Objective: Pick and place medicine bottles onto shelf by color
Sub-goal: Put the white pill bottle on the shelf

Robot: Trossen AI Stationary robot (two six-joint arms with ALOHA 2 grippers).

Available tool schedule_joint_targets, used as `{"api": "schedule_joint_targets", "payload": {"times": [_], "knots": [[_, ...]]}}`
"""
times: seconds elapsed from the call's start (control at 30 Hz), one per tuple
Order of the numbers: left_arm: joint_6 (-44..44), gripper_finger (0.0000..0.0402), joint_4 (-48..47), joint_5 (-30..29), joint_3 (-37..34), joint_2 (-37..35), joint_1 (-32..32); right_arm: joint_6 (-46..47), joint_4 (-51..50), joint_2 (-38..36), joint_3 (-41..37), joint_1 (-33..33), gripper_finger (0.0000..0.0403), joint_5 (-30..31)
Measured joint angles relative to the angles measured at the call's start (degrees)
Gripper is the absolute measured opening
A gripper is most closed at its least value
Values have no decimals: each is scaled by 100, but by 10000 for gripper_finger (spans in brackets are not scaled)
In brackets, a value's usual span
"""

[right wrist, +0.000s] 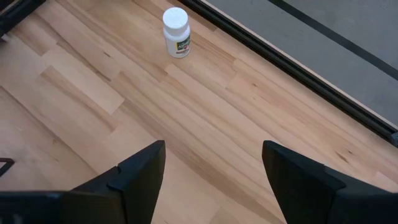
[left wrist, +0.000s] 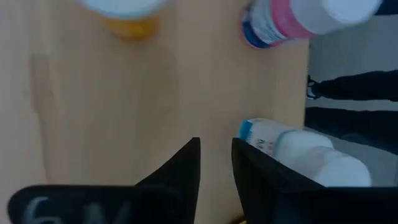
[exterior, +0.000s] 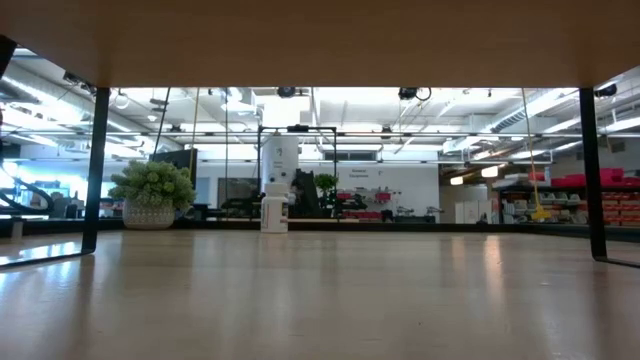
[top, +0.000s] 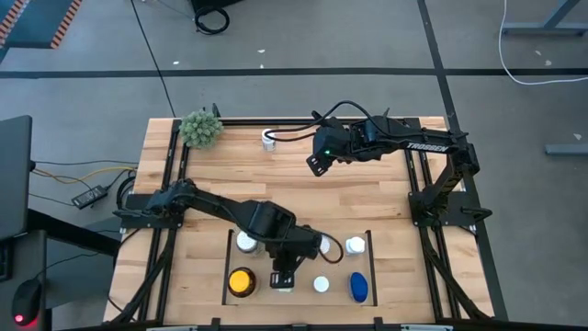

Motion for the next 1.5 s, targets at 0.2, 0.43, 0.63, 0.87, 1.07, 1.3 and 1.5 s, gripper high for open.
{"api": "schedule_joint_targets", "payload": {"times": [0.2,0.43,0.63,0.87,1.07,1.3,1.5], "knots": [[270,116,-259,-128,1,-249,297,0,-24,0,0,0,275,0],[791,142,-872,-967,10,-660,714,0,-72,0,0,0,275,-2],[1172,159,-898,-1414,10,-1082,1110,-2,-10,14,0,0,275,-1],[2017,158,-738,-1817,-6,-1642,1713,-215,311,341,4,0,275,-134],[2846,159,-116,-1345,-667,-2248,2669,-509,976,1004,2,-58,275,-523],[3349,164,1002,-406,-2559,-3641,3933,-883,1588,1400,-9,-212,275,-564],[3438,165,2025,-130,-4137,-4843,4854,-881,2454,1392,-2,-582,275,-530]]}}
